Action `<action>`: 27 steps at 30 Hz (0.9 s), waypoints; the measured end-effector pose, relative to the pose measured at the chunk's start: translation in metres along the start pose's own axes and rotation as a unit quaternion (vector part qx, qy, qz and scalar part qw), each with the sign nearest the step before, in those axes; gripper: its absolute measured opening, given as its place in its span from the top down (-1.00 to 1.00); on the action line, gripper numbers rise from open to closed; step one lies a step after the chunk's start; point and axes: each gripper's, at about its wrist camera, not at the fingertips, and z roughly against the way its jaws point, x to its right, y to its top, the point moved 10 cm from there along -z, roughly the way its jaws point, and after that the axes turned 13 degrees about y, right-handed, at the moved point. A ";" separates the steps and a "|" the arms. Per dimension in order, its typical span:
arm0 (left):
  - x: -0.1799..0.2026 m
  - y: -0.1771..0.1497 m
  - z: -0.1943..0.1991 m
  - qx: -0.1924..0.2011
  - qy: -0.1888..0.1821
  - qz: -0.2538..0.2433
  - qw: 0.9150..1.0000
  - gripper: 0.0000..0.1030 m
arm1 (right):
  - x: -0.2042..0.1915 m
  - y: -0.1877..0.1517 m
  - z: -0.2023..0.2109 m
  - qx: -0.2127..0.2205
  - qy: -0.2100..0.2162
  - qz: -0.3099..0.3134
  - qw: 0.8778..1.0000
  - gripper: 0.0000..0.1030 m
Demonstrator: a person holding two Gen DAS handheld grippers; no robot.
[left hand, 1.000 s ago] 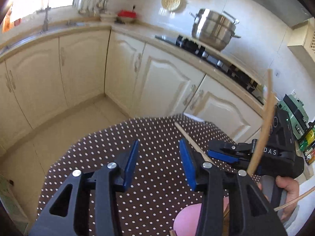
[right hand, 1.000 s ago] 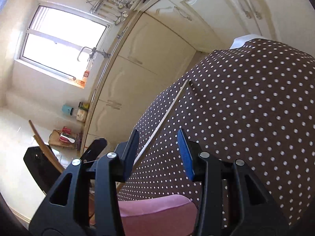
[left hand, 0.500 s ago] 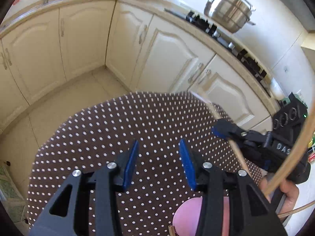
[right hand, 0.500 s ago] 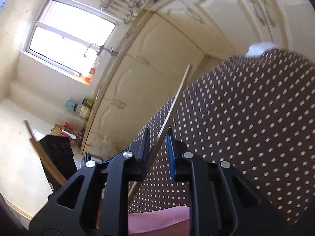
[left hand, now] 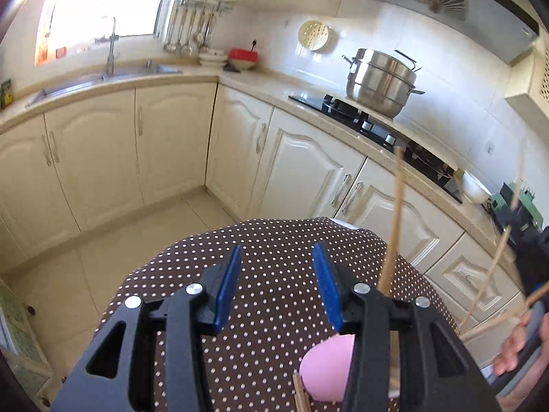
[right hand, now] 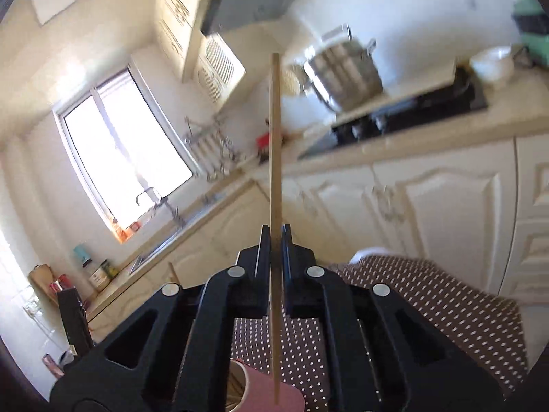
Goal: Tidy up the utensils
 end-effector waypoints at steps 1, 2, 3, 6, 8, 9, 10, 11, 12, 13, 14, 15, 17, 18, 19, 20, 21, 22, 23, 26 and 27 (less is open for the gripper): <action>0.000 -0.001 0.005 0.001 -0.004 0.001 1.000 0.16 | -0.010 0.006 0.010 0.016 -0.006 0.020 1.000 0.88; 0.000 -0.003 0.010 0.000 -0.008 0.004 1.000 0.16 | -0.018 0.010 0.018 0.029 -0.009 0.035 0.999 0.88; -0.001 -0.004 0.016 0.000 -0.010 0.006 1.000 0.16 | -0.029 0.014 0.024 0.041 -0.011 0.049 0.998 0.88; -0.003 -0.009 0.032 0.010 -0.013 0.007 1.000 0.16 | -0.067 0.023 0.051 0.087 0.000 0.090 0.992 0.88; -0.006 -0.012 0.041 0.017 -0.014 0.008 1.000 0.16 | -0.089 0.026 0.067 0.111 0.011 0.110 0.988 0.88; -0.009 -0.014 0.048 0.024 -0.013 0.010 1.000 0.16 | -0.100 0.026 0.075 0.121 0.014 0.122 0.985 0.88; -0.010 -0.014 0.050 0.027 -0.013 0.010 1.000 0.15 | -0.116 0.024 0.079 0.134 0.017 0.139 0.981 0.88; -0.011 -0.016 0.055 0.029 -0.013 0.011 0.999 0.14 | -0.125 0.022 0.081 0.140 0.021 0.148 0.979 0.88; -0.012 -0.016 0.058 0.031 -0.014 0.011 0.999 0.13 | -0.139 0.016 0.081 0.144 0.024 0.161 0.976 0.88; -0.015 -0.017 0.060 0.034 -0.014 0.011 0.999 0.13 | -0.148 0.012 0.083 0.147 0.027 0.170 0.974 0.88; -0.019 -0.017 0.064 0.039 -0.010 0.012 0.999 0.13 | -0.159 0.006 0.083 0.150 0.030 0.182 0.971 0.88; -0.021 -0.017 0.066 0.042 -0.007 0.013 0.999 0.13 | -0.171 -0.001 0.081 0.153 0.031 0.197 0.968 0.88; -0.028 -0.017 0.070 0.045 -0.005 0.014 0.999 0.13 | -0.189 -0.009 0.083 0.158 0.033 0.215 0.963 0.88; -0.031 -0.017 0.071 0.046 -0.004 0.015 0.999 0.12 | -0.195 -0.014 0.082 0.158 0.036 0.222 0.962 0.88; -0.032 -0.016 0.072 0.047 -0.004 0.016 0.999 0.12 | -0.205 -0.020 0.081 0.161 0.036 0.232 0.959 0.88; -0.035 -0.017 0.073 0.047 -0.003 0.019 0.999 0.11 | -0.212 -0.026 0.080 0.160 0.035 0.243 0.956 0.88; -0.039 -0.018 0.071 0.045 -0.002 0.021 0.999 0.11 | -0.219 -0.033 0.075 0.157 0.033 0.256 0.953 0.88; -0.042 -0.019 0.070 0.044 -0.003 0.023 0.999 0.11 | -0.222 -0.038 0.072 0.155 0.031 0.265 0.951 0.88; -0.044 -0.020 0.069 0.043 -0.003 0.026 0.999 0.11 | -0.224 -0.044 0.068 0.150 0.023 0.276 0.949 0.88; -0.050 -0.024 0.062 0.035 -0.007 0.028 0.999 0.10 | -0.218 -0.062 0.049 0.130 0.005 0.290 0.948 0.88; -0.052 -0.025 0.060 0.033 -0.008 0.028 0.999 0.10 | -0.214 -0.068 0.042 0.124 -0.008 0.301 0.945 0.88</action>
